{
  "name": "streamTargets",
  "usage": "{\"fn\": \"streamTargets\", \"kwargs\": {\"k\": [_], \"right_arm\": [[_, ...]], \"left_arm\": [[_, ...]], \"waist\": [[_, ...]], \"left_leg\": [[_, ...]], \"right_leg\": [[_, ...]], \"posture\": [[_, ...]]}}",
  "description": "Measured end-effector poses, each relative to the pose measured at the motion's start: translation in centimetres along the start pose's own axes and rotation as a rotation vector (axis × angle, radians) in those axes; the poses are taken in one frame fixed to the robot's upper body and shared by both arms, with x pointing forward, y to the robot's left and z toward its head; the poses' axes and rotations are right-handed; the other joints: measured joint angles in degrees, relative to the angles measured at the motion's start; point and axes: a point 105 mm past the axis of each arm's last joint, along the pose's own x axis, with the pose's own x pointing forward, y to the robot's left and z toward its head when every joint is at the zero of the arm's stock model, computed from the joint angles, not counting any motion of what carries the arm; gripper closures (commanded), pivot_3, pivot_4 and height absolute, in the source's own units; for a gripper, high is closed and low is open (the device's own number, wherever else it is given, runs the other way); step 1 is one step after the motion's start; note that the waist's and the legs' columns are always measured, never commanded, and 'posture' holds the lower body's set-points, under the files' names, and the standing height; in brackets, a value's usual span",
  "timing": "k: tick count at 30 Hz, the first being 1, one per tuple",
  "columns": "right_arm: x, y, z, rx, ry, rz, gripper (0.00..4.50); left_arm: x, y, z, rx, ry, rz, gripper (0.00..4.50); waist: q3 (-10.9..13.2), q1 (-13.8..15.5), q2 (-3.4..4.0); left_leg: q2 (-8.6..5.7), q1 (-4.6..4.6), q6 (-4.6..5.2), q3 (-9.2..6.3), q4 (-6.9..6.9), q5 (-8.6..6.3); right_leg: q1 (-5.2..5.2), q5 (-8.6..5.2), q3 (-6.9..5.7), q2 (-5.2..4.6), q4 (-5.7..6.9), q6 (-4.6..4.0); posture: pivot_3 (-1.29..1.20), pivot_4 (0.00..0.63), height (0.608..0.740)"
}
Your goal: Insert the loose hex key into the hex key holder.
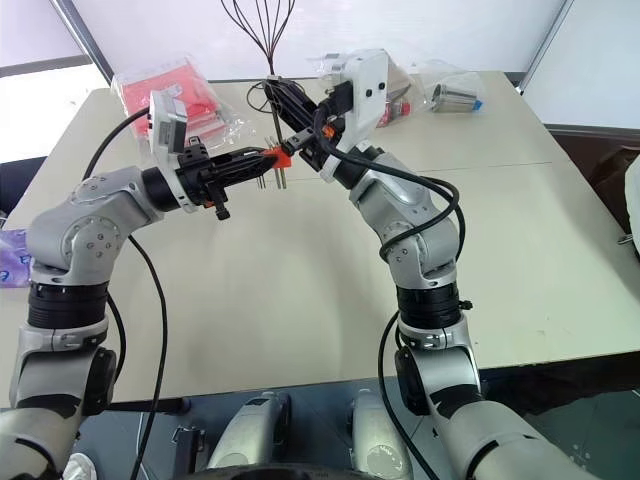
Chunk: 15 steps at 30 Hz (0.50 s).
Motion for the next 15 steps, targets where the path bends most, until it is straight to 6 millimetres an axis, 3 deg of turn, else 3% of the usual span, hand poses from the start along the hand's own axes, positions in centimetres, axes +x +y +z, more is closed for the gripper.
{"fn": "streamTargets", "kwargs": {"k": [15], "right_arm": [[-0.09,-0.17,0.19,-0.019,-0.007,-0.003,4.44]], "left_arm": [[-0.08,0.07,0.07,0.002,0.0,0.004,4.5]], "waist": [[0.0,0.0,0.0]], "left_leg": [[0.0,0.0,0.0,0.0,-0.03,0.0]], "right_leg": [[-0.01,0.0,0.0,0.0,-0.02,0.0]], "posture": [[0.0,0.15,0.74]]}}
